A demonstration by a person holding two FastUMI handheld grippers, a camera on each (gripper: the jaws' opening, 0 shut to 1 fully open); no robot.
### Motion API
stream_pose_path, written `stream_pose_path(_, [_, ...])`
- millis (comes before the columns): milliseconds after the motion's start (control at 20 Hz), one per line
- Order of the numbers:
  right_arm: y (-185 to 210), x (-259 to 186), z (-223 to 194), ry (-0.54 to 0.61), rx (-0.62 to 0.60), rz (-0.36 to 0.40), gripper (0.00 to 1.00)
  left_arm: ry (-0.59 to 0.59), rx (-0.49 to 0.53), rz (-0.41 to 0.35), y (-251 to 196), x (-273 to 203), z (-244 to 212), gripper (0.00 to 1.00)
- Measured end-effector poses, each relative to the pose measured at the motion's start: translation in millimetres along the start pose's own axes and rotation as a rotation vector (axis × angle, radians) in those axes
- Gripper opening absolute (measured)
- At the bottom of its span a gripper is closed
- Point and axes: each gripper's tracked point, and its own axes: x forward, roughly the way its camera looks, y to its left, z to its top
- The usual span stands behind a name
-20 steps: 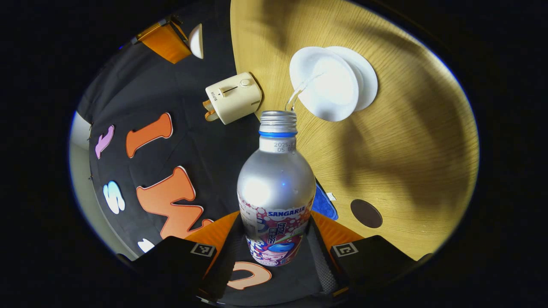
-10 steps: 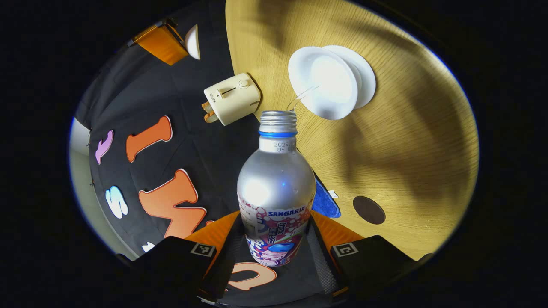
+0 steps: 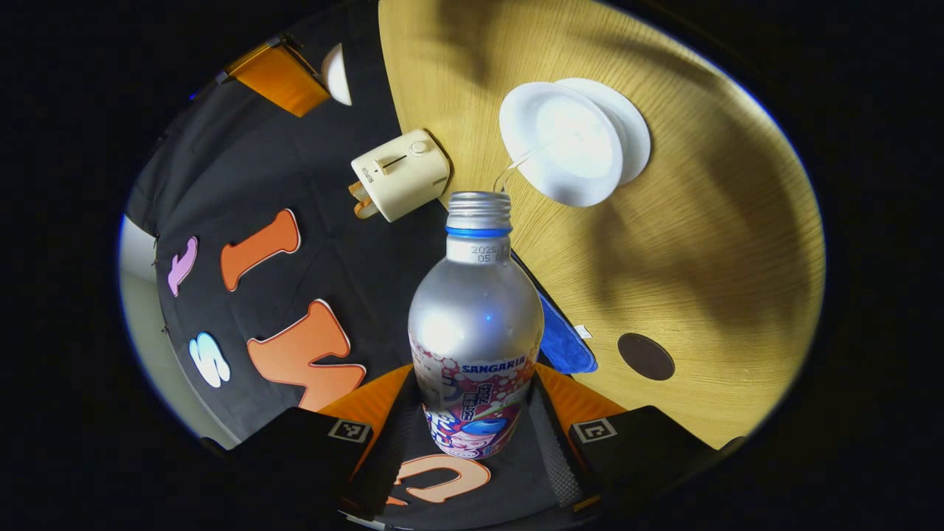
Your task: Open the teacup lid with one hand, grasp the water bottle and pour water into the teacup with the other hand; after pouring, place the water bottle on the coaster and then close the teacup lid.
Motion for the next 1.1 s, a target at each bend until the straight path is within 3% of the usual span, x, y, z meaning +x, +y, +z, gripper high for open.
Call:
stream_pose_path(550, [1, 2, -4, 0.009, -0.002, 0.003, 0.17, 0.004, -0.023, 0.001, -3, 1, -3, 0.84])
stream_pose_path(800, [9, 4, -5, 0.011, 0.015, 0.030, 0.17, -0.027, -0.175, 0.075, 9, -2, -3, 0.84])
stream_pose_path(1100, [22, 7, -2, -0.003, 0.014, 0.054, 0.17, 0.005, -0.526, 0.181, 19, -15, -32, 0.83])
